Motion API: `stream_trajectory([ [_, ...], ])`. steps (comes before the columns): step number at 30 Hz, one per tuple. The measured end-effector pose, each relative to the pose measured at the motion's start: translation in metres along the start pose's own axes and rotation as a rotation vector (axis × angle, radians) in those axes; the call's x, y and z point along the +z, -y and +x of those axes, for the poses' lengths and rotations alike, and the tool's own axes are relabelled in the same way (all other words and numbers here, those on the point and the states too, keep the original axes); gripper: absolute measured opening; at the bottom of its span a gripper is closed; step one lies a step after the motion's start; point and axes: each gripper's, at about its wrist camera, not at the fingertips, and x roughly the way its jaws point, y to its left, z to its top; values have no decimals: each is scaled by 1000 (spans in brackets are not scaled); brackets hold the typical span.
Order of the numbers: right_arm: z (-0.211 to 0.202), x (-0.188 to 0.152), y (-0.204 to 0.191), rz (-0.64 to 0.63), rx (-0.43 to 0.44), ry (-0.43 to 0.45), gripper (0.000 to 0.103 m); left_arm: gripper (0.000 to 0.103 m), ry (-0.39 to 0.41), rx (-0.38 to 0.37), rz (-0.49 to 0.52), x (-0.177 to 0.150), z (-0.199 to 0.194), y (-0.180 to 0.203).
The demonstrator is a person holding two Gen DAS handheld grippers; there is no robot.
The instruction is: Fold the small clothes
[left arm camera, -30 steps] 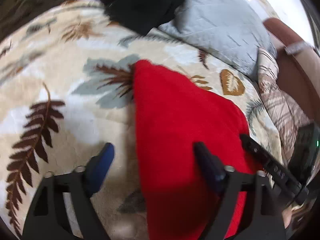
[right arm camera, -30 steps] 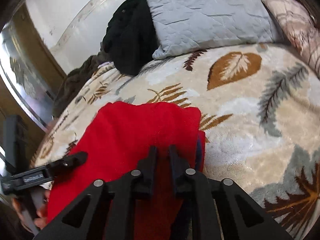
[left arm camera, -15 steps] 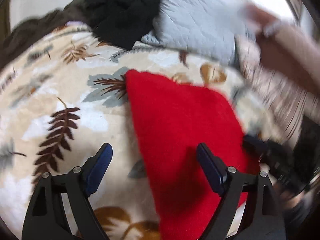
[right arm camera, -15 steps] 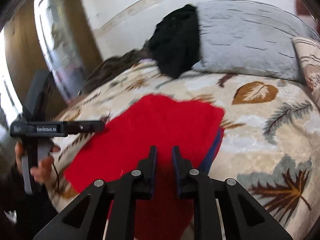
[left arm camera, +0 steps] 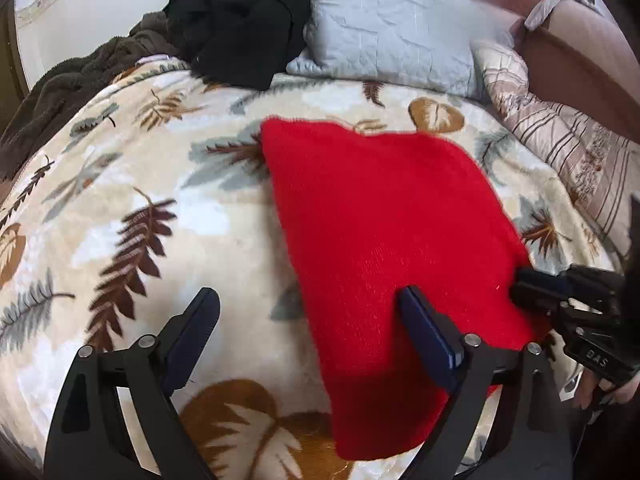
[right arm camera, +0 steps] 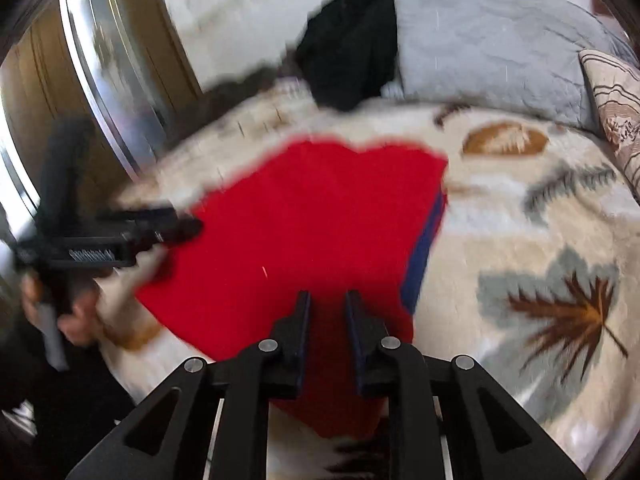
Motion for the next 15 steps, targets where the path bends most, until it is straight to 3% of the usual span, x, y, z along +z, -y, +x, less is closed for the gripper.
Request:
stream_trajectory([
  [4,-6,4,-10,-22,-61,16,18,95,-2,16,-40,5,-7,-2],
  [7,-11,9,-8,10,-103,14,21,95,-8,116,-38,10,-20,-2],
  [8,-17,10,-8,24,-145,20,37,95,-21,153,-39,9,-24,-3],
  [9,-22,11,-8,37,-180,26,61,95,-35,174,-47,7,-28,-4],
  [11,-37,11,-4,75,-280,57,76,95,-42,173,-65,-7,-36,-5],
  [13,-53,9,-2,104,-313,76,79,95,-29,150,-81,-21,-42,-7],
  [15,-72,2,3,165,-319,102,100,95,-21,133,-116,-31,-42,-12],
])
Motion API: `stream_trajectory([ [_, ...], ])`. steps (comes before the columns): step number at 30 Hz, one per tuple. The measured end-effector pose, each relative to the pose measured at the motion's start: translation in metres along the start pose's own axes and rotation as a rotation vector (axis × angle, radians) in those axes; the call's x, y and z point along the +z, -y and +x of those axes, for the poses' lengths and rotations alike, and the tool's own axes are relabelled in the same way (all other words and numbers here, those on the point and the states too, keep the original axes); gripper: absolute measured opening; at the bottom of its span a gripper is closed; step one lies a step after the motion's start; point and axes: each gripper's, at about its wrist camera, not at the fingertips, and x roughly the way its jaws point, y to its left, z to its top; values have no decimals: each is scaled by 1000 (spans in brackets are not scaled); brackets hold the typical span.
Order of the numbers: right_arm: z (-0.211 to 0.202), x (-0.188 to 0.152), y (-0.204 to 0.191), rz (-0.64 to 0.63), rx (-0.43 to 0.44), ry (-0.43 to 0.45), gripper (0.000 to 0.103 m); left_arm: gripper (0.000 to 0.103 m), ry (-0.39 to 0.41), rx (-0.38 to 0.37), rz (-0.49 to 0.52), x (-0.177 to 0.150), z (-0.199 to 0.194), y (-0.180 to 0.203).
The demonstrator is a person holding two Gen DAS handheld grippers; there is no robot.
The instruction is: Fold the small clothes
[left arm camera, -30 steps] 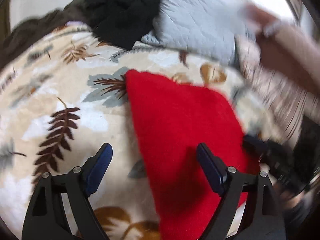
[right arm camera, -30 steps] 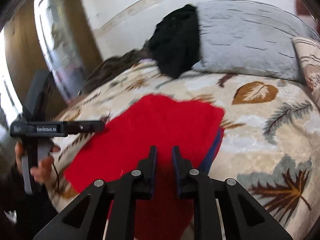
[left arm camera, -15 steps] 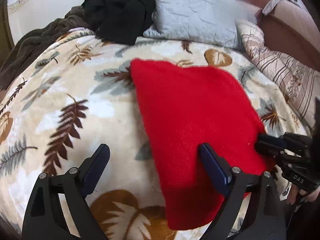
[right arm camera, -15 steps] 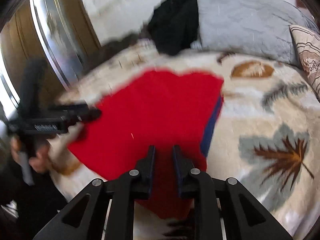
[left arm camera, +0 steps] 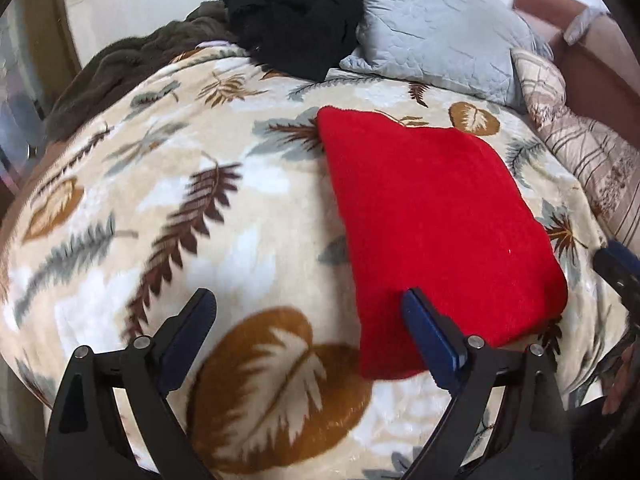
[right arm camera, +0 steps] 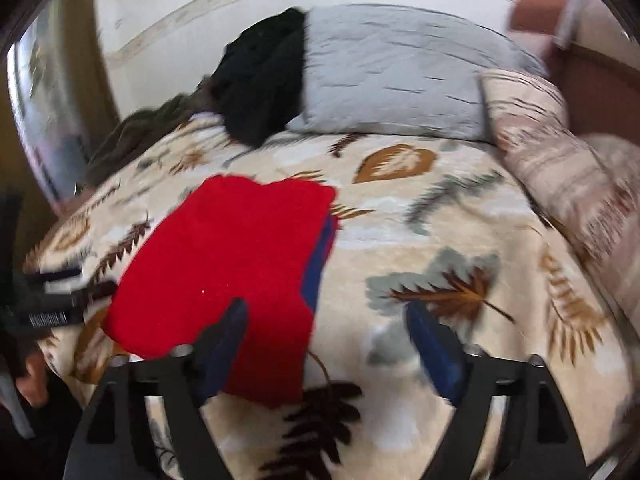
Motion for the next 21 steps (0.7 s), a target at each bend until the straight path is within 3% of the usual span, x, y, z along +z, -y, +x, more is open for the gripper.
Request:
stream_trajectory([
  [4,-4,-12,13,116,-69,3,103,95,25,23,-44,3,4,-4],
  [8,3,-13,-3,14,-125,-23,103,95,72,86,-38,2,-2,-2],
  [13,2,-19,-24,-101,-148,-20,103,95,98,76,-7,-8,-10,2],
  [21,-10,-19,-23,-97,-144,29,103,95,134,69,7,-22,-26,7],
])
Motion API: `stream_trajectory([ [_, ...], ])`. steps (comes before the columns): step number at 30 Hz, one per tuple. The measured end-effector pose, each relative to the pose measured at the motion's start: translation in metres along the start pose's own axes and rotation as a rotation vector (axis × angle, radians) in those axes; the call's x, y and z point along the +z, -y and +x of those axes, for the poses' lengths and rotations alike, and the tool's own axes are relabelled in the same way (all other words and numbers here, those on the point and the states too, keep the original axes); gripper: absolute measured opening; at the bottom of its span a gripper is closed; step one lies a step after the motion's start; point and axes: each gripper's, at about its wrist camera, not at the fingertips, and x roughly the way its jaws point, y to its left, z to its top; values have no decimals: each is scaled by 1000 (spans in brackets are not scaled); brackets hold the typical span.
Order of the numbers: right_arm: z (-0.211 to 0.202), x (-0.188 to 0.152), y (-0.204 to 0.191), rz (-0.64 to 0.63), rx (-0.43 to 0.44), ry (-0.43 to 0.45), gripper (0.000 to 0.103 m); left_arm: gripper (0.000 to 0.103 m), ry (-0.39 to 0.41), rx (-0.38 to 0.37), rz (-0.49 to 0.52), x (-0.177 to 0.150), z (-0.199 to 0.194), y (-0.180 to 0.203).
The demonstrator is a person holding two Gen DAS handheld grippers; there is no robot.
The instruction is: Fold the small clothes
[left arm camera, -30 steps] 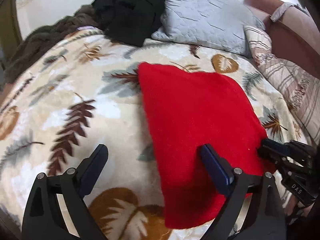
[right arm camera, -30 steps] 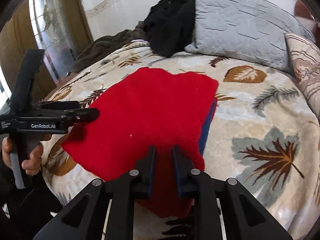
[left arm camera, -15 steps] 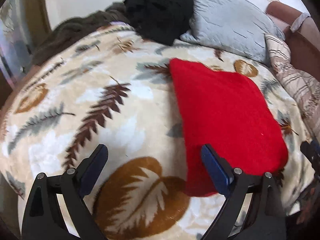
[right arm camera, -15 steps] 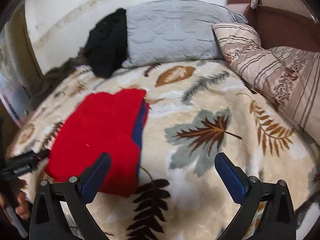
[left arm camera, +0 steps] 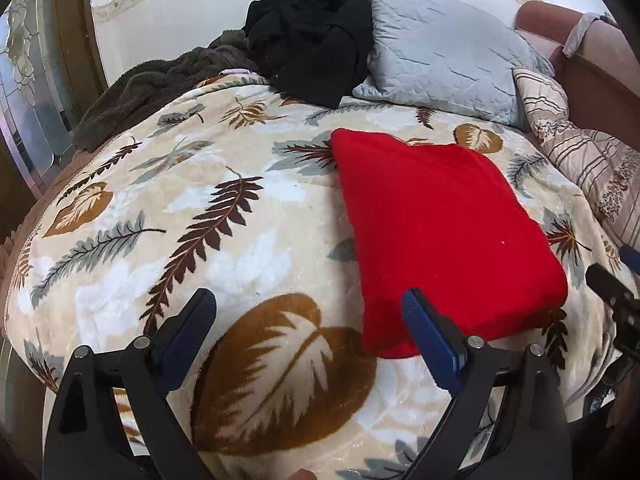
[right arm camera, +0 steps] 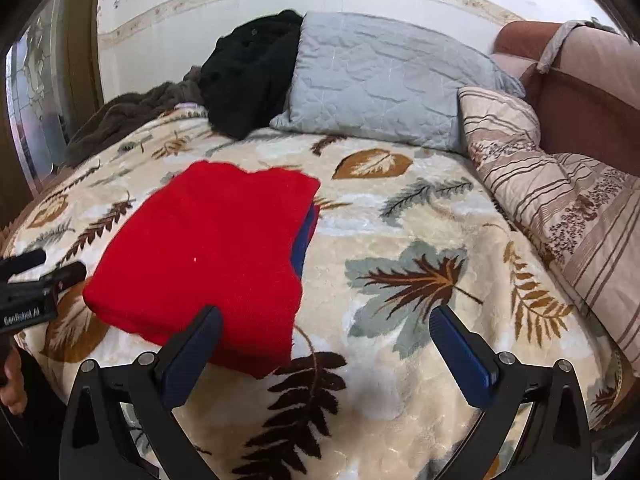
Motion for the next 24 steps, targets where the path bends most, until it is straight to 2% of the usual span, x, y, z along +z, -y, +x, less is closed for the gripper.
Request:
stream_trajectory([
  [7,-13,-2,-1,-27,-33,56,103,95,44,-2,33,-3,-10,10],
  [14,-7,-7,-12,-81,-32,30,103,95,56,-27,30,-3,-15,12],
  [24,-5,-7,-6,-54,-52,19,103,95,50,-65,8,-4,-17,11],
])
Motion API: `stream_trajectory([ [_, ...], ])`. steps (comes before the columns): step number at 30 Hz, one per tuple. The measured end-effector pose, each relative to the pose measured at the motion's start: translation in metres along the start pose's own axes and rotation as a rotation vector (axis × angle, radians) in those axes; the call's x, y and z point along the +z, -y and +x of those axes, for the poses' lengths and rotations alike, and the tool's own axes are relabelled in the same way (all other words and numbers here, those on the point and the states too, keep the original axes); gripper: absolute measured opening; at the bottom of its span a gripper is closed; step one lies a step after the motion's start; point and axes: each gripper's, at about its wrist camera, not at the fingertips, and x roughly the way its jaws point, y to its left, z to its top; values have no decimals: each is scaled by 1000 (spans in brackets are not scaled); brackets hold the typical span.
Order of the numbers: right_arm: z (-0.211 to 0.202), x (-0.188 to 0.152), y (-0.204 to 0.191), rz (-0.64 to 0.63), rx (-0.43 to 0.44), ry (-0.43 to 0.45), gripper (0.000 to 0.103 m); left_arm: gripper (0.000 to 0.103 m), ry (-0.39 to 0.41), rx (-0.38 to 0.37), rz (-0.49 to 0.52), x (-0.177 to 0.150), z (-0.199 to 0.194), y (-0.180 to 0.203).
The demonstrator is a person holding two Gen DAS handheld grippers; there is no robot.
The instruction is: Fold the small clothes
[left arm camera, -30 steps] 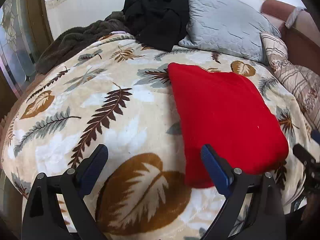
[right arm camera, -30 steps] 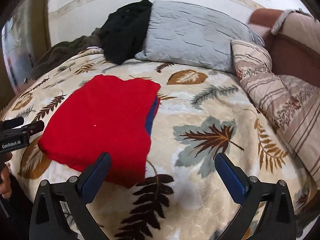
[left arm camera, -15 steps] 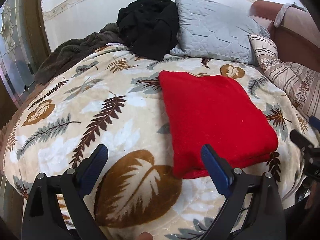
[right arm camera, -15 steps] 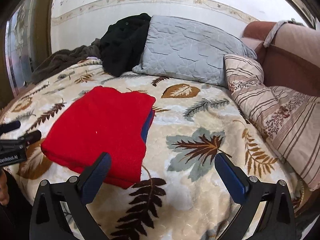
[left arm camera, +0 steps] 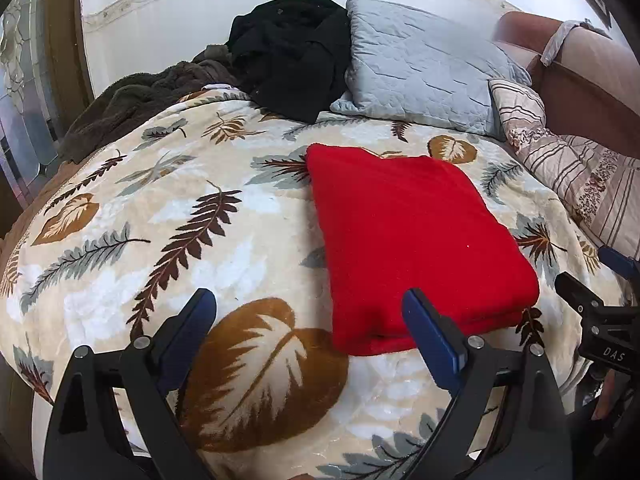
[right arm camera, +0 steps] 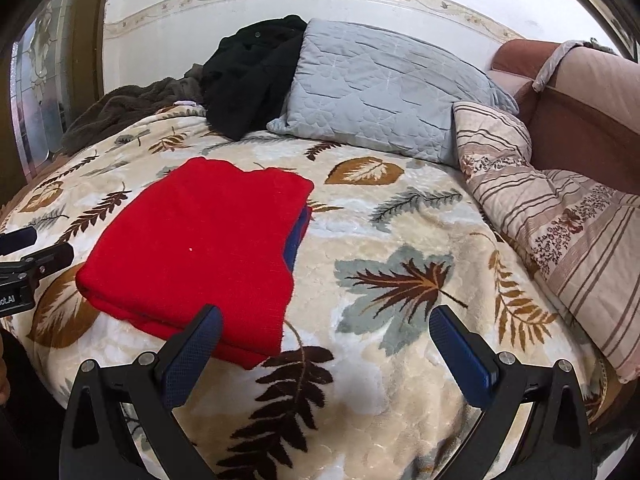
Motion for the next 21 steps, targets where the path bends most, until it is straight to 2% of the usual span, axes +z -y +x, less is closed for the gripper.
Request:
stream_trajectory([
  [7,2,-1,7,29,-5,-17,103,95,10,-23,43,-1,-4,11],
  [12,4,-1,14,60,-3,-27,103,95,70,-42,93,-4,-14,21],
  [21,6,-2,24,105,-8,-43,103,95,60,-31,130,-6,-14,32],
])
